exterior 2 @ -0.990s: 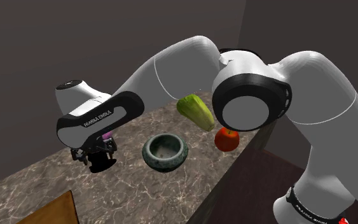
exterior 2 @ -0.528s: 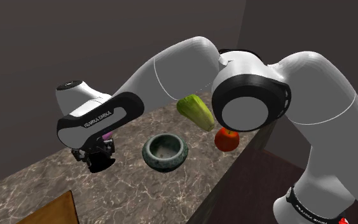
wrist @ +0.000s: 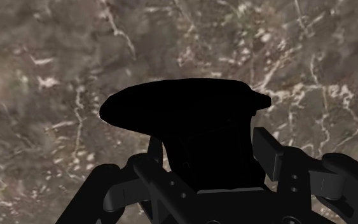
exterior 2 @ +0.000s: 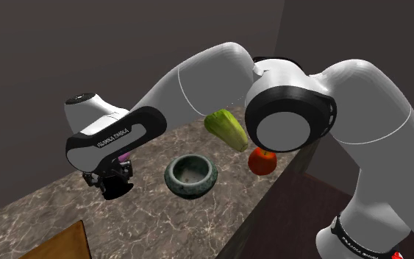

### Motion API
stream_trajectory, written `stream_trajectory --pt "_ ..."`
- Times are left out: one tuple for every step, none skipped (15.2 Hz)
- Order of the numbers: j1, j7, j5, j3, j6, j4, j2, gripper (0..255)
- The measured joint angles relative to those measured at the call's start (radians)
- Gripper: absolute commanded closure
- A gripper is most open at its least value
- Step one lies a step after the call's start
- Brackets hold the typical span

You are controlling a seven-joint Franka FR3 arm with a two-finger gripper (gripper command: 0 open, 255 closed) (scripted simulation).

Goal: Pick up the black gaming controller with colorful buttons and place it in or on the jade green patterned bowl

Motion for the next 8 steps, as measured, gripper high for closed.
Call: stream_trajectory --pt "0.0 0.0 0.0 0.0 0.0 0.0 0.0 255" --pt "-0.001 -0.001 0.0 0.0 -0.004 0.001 -0.003 255" --pt "0.0 0.0 0.0 -0.001 -0.009 0.0 -0.008 255" --pt "0.001 0.001 -0.001 -0.001 -0.016 0.0 -0.016 255" --pt "0.001 0.002 -0.002 -0.001 -0.024 0.001 -0.023 255" --pt "0.002 0.003 -0.002 -0.001 -0.036 0.01 -0.026 255" --pt "0.002 0.002 -0.002 -0.002 -0.042 0.008 -0.035 255" --pt "0.001 0.002 -0.003 -0.002 -0.051 0.01 -0.041 255"
